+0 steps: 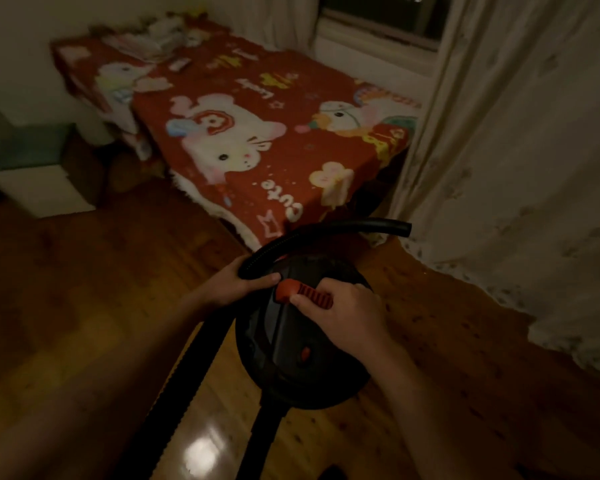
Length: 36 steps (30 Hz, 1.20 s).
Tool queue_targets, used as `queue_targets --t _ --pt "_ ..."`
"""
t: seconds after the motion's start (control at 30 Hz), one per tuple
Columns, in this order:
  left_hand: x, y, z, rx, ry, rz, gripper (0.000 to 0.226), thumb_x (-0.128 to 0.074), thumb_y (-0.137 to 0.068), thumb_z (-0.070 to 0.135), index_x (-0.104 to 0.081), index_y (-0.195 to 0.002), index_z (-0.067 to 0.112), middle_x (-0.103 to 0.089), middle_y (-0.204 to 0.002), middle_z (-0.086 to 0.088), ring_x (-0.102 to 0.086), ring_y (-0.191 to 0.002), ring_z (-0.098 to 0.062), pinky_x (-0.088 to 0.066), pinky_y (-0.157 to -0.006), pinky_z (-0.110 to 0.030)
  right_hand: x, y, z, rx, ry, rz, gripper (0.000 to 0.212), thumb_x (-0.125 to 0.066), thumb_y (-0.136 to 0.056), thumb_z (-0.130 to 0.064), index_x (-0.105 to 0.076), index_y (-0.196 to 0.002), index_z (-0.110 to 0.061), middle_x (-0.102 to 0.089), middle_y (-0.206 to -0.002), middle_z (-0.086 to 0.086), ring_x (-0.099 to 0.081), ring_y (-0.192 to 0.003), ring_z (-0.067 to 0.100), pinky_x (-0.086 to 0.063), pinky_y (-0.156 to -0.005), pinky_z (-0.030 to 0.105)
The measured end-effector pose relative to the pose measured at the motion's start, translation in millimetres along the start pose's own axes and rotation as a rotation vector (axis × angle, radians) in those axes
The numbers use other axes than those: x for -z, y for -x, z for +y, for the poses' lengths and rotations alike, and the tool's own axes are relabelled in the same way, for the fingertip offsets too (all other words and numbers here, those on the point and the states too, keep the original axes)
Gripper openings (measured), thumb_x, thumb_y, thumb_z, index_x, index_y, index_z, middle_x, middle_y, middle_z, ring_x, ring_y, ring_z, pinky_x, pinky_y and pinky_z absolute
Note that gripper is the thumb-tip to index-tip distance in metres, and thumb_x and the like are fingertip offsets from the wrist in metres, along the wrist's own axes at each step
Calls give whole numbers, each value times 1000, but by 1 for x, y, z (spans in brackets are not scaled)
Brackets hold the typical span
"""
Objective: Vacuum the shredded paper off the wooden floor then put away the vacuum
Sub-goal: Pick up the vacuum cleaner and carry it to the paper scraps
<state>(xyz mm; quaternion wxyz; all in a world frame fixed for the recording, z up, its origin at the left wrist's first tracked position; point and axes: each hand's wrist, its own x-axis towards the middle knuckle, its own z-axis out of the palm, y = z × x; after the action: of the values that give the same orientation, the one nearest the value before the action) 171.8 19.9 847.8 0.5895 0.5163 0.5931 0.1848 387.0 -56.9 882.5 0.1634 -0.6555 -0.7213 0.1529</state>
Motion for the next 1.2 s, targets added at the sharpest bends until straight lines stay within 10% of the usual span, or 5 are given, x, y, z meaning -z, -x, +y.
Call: queue_targets --t 0.63,1.2 --pt "249 261 -234 57 389 599 76 -82 -68 45 -44 -131 25 -57 -123 4 -60 -101 -10 -51 -78 -22 -149 31 -352 576 1 -331 54 -51 -81 -73 -57 -70 -21 -56 -61 -3 -53 -60 7 -39 -56 32" --pt "298 441 -391 209 760 1099 77 -82 -73 36 -42 -136 19 -56 -124 3 -56 -102 -13 -45 -82 -25 -263 95 -556 1092 4 -656 61 -44 -74 -79 -61 -68 -20 -56 -59 -2 -52 -54 9 -36 -51 33"
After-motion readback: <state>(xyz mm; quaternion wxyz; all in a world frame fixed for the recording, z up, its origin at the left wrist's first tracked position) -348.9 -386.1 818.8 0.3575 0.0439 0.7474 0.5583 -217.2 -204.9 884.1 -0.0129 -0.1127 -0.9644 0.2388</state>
